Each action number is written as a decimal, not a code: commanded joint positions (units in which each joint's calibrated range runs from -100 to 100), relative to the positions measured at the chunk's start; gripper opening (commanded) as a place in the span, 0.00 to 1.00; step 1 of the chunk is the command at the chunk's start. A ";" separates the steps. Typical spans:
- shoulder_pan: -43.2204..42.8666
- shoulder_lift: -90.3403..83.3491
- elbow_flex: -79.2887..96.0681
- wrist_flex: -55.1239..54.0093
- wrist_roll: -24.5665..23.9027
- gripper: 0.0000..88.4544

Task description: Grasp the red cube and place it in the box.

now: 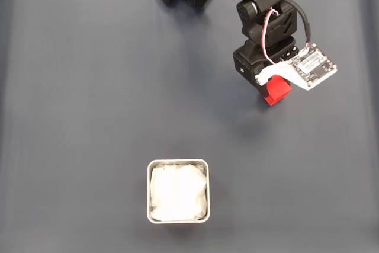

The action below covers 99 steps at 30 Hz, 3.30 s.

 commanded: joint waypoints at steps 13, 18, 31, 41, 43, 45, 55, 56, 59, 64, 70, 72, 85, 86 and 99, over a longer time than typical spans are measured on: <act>4.41 -9.44 -6.54 3.23 -0.05 0.06; 5.75 -10.22 -9.73 5.36 -0.15 0.04; 10.30 -10.31 -16.57 7.66 -0.29 0.03; 16.34 -7.97 -24.60 9.55 0.00 0.02; 17.19 -7.53 -25.61 9.55 0.15 0.02; 17.97 -7.01 -26.70 9.55 0.20 0.02; 21.73 -2.68 -32.90 9.55 0.44 0.02; 22.16 -2.16 -33.36 9.55 0.54 0.02; 23.37 -0.43 -34.82 9.30 0.63 0.02; 25.36 3.04 -38.11 9.14 0.73 0.02; 27.35 6.59 -41.57 8.56 0.98 0.02; 27.91 7.54 -42.49 8.48 1.07 0.02; 30.61 13.00 -46.50 7.00 1.56 0.02; 30.75 13.26 -46.59 6.84 1.61 0.02; 31.89 16.99 -47.59 4.63 2.15 0.02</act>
